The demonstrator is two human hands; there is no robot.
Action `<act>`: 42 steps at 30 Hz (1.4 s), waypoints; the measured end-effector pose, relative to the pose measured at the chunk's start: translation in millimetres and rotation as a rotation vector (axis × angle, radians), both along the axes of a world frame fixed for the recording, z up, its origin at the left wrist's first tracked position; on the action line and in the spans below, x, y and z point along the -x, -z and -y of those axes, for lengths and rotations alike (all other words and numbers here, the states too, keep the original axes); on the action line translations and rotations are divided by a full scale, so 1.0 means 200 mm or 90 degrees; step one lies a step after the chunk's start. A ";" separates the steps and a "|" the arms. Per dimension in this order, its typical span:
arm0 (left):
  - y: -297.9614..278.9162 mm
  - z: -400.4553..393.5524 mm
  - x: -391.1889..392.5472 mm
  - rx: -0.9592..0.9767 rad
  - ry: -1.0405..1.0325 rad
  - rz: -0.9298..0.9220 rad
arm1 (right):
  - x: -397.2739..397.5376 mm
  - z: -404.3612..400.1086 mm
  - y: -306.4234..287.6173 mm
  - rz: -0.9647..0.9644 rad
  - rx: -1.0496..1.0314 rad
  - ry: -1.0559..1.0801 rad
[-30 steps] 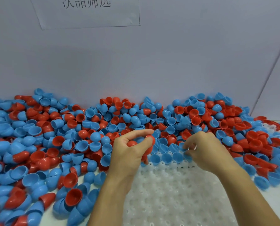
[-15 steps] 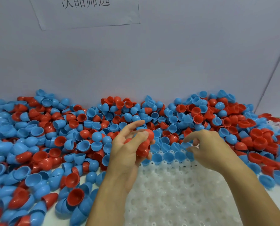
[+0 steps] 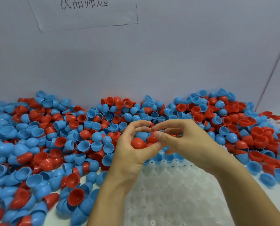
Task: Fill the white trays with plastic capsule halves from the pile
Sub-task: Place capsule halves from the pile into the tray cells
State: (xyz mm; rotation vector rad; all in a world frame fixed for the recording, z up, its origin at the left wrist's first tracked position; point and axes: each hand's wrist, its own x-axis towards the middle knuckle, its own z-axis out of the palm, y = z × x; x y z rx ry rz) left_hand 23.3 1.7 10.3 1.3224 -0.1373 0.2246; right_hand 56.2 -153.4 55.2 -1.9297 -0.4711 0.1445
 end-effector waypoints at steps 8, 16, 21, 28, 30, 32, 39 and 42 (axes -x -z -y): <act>0.00 0.03 -0.01 0.071 0.018 -0.048 | -0.02 0.04 0.00 -0.079 -0.100 0.010; -0.01 0.01 -0.02 0.354 0.041 -0.136 | -0.04 0.06 0.02 -0.102 -0.224 0.077; 0.00 0.02 -0.02 0.292 0.041 -0.178 | -0.04 0.10 0.02 -0.086 -0.221 0.029; 0.02 0.03 -0.03 0.217 -0.004 -0.169 | -0.05 0.12 0.02 0.021 -0.061 0.017; 0.02 0.03 -0.03 0.173 -0.044 -0.151 | -0.05 0.12 0.03 0.035 -0.017 0.024; 0.03 0.03 -0.03 0.113 -0.072 -0.128 | -0.06 0.11 0.03 0.035 0.027 0.045; 0.02 0.04 -0.03 -0.050 -0.124 -0.006 | -0.04 0.02 0.04 0.110 0.114 0.139; 0.01 0.05 -0.01 -0.074 -0.069 0.005 | -0.05 0.01 0.05 0.086 0.124 0.175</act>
